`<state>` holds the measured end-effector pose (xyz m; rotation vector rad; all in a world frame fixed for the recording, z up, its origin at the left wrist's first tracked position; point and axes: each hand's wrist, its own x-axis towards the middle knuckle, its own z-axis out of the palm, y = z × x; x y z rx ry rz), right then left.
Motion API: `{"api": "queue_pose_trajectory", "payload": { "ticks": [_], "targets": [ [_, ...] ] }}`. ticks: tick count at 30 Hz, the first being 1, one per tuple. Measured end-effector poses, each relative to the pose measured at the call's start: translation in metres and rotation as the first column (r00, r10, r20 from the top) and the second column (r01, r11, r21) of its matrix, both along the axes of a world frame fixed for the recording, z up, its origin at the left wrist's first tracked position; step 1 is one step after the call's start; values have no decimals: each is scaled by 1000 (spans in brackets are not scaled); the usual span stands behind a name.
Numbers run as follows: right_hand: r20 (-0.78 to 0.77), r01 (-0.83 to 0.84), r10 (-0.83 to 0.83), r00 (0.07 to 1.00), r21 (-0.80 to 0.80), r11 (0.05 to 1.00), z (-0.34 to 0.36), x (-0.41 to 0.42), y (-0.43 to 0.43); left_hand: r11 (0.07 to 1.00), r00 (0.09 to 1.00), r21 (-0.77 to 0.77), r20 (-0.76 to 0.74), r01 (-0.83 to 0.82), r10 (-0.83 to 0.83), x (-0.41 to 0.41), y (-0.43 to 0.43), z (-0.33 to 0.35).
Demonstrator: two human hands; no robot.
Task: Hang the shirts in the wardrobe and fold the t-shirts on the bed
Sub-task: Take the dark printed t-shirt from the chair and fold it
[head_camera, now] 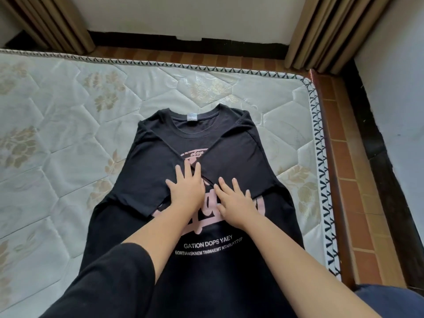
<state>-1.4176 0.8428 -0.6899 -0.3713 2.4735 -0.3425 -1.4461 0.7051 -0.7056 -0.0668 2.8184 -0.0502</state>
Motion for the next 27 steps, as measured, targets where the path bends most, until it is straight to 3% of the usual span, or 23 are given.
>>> {"api": "queue_pose_trajectory", "payload": {
  "ticks": [4,7,10,14,17,19,23,27],
  "targets": [
    [46,57,-51,998,-131,990,18,13,-17,974,992,226,-120,-5,33,38,-30,12],
    [18,23,-20,1000,-191,981,23,25,-34,991,977,133,-213,11,18,65,-68,10],
    [65,20,-4,998,-249,968,31,34,-52,964,958,114,-130,-241,255,73,-101,16],
    [130,125,-85,988,-336,934,40,38,-69,796,814,277,-70,-539,576,66,-137,25],
    [183,253,-193,964,-400,881,41,36,-71,563,643,489,-7,-666,766,60,-155,27],
    [194,295,-234,953,-412,862,40,33,-71,465,575,530,54,-709,816,56,-165,25],
    [290,477,-381,878,-464,746,36,28,-72,396,586,555,215,-732,781,52,-185,19],
    [377,625,-498,781,-486,611,26,19,-76,410,650,596,264,-690,712,48,-191,30]
  ]
}}
